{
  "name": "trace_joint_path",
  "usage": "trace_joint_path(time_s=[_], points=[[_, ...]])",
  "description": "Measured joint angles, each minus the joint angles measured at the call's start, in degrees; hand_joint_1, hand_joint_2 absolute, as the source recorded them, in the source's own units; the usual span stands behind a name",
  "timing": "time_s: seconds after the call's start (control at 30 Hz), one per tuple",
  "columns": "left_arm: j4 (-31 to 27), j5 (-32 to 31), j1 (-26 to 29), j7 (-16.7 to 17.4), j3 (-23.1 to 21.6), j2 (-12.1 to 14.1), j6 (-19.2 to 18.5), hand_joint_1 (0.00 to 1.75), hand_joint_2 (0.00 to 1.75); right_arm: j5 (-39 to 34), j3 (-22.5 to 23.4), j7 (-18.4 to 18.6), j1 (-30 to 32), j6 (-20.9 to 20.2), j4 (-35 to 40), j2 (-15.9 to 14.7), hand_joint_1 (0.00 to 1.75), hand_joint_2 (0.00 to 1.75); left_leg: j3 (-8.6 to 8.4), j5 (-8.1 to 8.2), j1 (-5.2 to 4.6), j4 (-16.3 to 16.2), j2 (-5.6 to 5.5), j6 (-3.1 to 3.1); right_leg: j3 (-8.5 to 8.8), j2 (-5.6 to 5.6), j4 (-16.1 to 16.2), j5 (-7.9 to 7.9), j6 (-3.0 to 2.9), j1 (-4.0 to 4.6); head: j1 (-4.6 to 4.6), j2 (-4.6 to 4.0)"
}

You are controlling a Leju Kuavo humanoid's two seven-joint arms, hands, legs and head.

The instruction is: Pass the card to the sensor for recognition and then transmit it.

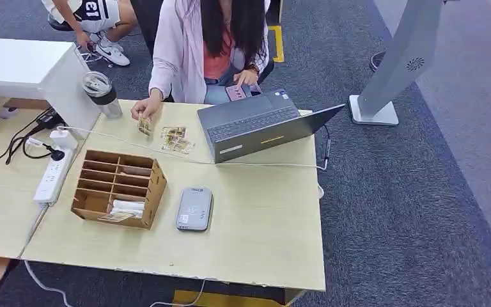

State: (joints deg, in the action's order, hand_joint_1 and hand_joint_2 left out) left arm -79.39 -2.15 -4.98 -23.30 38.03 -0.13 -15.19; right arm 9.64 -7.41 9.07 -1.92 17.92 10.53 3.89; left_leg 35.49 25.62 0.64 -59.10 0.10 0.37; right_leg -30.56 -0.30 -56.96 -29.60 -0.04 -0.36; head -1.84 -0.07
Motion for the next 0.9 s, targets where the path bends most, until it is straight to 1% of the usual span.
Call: trace_joint_path(time_s=[0.23,0.4,0.5,0.63,0.73,0.9], points=[[-3.67,-5.64,-4.46,0.66,-8.37,6.56,8.81,0.0,1.75,2.71,-2.23,0.55,-0.09,-1.94,-0.13,-0.61,0.0,1.75,0.0,0.0,0.0,0.0,0.0,0.0,0.01,0.01,-0.01,0.0,0.0,0.0,0.0,0.0],[-5.7,-9.54,-7.01,0.85,-13.17,10.29,14.98,0.0,1.75,4.59,-3.58,0.94,-0.14,-3.43,-0.28,-0.96,0.0,1.75,0.0,0.0,0.0,0.0,0.0,-0.01,0.11,0.03,-0.02,0.01,0.0,0.0,0.02,0.0],[-5.96,-12.57,-8.93,1.33,-15.58,11.99,18.07,0.0,1.75,5.4,-3.98,0.9,-0.18,-4.02,-0.37,-1.07,0.0,1.75,0.0,0.0,0.01,-0.02,0.02,0.0,-0.03,0.04,-0.01,0.01,0.0,0.0,0.04,0.0],[-4.59,-17.85,-13.69,2.51,-19.61,13.35,20.62,0.0,1.75,6.03,-4.89,0.83,-0.47,-4.54,-0.44,-1.16,0.0,1.75,-0.01,-0.02,0.01,-0.02,0.02,0.01,0.0,0.06,-0.01,0.03,0.0,0.0,0.07,0.0],[-2.49,-21.75,-17.06,3.43,-22.73,13.83,22.2,0.0,1.75,6.36,-5.03,0.85,-0.63,-4.72,-0.46,-1.16,0.0,1.75,-0.01,-0.05,0.01,-0.02,0.13,0.0,0.03,0.13,-0.02,0.13,-0.1,0.0,0.04,0.0],[1.54,-28.55,-21.56,5.09,-27.32,14.09,24.85,0.0,1.75,5.44,-4.98,0.94,-0.68,-5.33,-0.48,-1.16,0.0,1.75,0.0,-0.08,0.0,-0.03,0.17,0.01,0.02,0.21,-0.02,0.17,-0.06,0.0,0.04,0.0]])
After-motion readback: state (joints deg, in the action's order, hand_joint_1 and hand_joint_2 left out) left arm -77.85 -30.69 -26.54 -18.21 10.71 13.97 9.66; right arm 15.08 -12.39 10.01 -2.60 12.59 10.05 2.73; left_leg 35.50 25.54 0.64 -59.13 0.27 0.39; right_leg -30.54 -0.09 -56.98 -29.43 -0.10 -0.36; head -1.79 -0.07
